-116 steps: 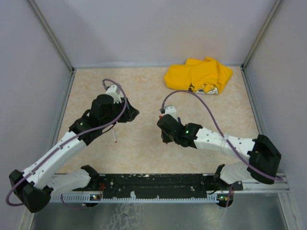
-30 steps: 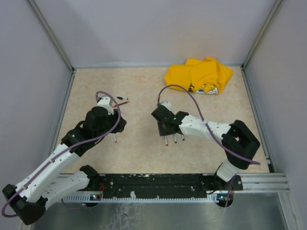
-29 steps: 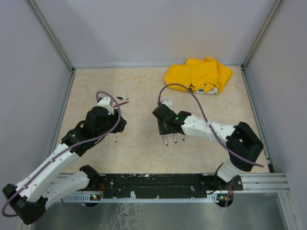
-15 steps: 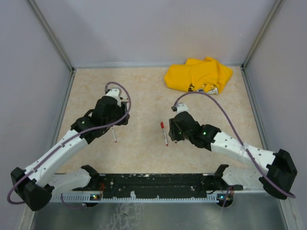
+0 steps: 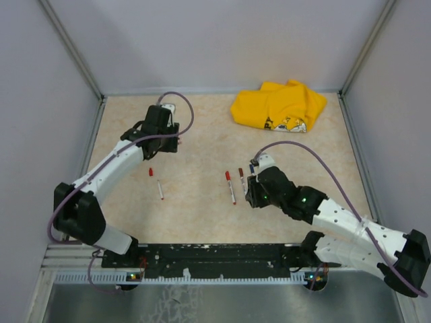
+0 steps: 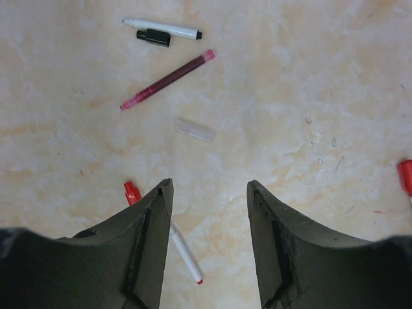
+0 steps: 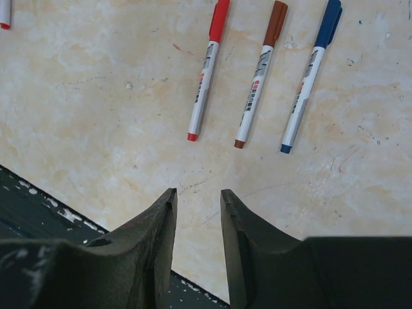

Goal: Insert the pens into the pen caps
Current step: Move the pen to the center of the board.

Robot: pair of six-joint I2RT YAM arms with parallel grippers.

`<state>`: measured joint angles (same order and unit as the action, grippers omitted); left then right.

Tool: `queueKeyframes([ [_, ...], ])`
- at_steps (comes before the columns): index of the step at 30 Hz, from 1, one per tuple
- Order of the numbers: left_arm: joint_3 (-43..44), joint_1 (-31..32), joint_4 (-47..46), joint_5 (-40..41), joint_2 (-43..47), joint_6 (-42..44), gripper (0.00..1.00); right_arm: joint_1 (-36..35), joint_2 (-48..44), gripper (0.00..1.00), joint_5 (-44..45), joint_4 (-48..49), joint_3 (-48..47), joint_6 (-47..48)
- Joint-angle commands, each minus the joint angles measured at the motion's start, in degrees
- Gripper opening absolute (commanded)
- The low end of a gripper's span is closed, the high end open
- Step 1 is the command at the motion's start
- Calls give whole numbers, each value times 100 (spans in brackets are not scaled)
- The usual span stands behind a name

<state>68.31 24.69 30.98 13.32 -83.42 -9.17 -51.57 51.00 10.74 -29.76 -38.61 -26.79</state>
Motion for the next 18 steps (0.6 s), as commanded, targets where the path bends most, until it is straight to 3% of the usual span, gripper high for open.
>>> queueKeyframes([
  [1,606,-354,133,-500,-636,696,56,15,-143,34,-131,0,-24,219],
  [18,1200,-997,5,-973,-2225,1781,56,15,-223,34,-344,-80,79,280],
])
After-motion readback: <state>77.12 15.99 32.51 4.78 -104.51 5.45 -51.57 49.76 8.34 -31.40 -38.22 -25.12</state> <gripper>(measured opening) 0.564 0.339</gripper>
